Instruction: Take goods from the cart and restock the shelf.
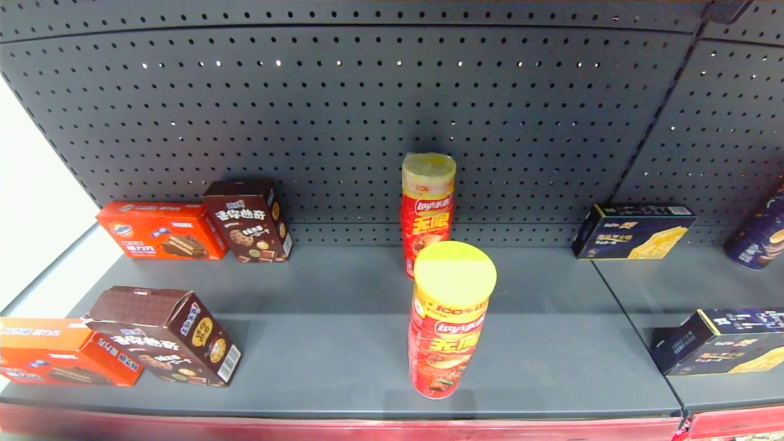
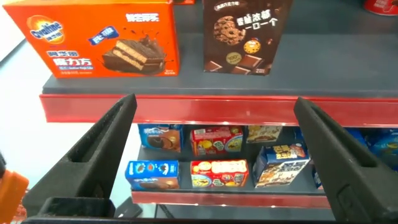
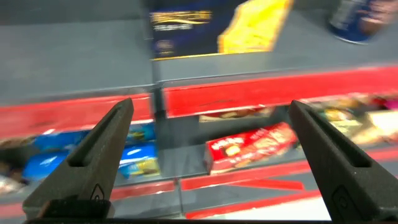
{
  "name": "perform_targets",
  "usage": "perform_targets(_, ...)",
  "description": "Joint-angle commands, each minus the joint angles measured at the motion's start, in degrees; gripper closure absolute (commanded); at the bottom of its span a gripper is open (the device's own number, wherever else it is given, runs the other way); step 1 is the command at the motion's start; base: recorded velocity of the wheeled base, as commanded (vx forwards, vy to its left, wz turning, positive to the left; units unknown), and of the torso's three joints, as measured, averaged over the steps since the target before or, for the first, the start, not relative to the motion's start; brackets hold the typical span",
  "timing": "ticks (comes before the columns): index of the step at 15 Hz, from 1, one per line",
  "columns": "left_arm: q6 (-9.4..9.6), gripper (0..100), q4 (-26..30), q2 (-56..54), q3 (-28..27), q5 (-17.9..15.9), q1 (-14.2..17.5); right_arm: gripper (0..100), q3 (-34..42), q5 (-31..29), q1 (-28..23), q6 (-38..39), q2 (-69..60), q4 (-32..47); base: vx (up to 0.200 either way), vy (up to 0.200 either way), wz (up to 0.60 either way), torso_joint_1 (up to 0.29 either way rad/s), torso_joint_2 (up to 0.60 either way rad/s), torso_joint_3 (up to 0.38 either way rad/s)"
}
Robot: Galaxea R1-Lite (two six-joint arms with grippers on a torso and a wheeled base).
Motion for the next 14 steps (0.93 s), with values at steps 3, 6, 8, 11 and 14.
perform_targets(3, -0.04, 0, -0.02, 0.10, -0.06, 0.04, -0.02, 0, -0.04, -2.46, 25.11, 0.01, -1.60, 0.05, 0.000, 0.000, 0.00, 0.000, 0.00, 0.000)
perform_targets(6, 0.05, 0, 0.15, 0.10, -0.06, -0.05, -0.02, 0, -0.04, -4.83, 22.48, 0.71, -2.12, 0.14, 0.000, 0.000, 0.00, 0.000, 0.00, 0.000)
perform_targets(8, 0.05, 0, 0.06, 0.10, -0.06, -0.05, -0.02, 0, -0.04, -4.75, 18.96, 0.62, 1.04, 0.05, 0.000, 0.000, 0.00, 0.000, 0.00, 0.000)
perform_targets(11, 0.05, 0, -0.02, 0.10, 0.02, 0.04, -0.02, 0, -0.04, -4.75, 15.18, 0.53, 2.27, 0.05, 0.000, 0.000, 0.00, 0.000, 0.00, 0.000)
perform_targets(14, -0.13, 0, -0.02, 0.10, 0.02, 0.21, -0.02, 0, 0.05, -4.83, 10.87, 0.71, 0.34, -0.04, 0.000, 0.000, 0.00, 0.000, 0.00, 0.000)
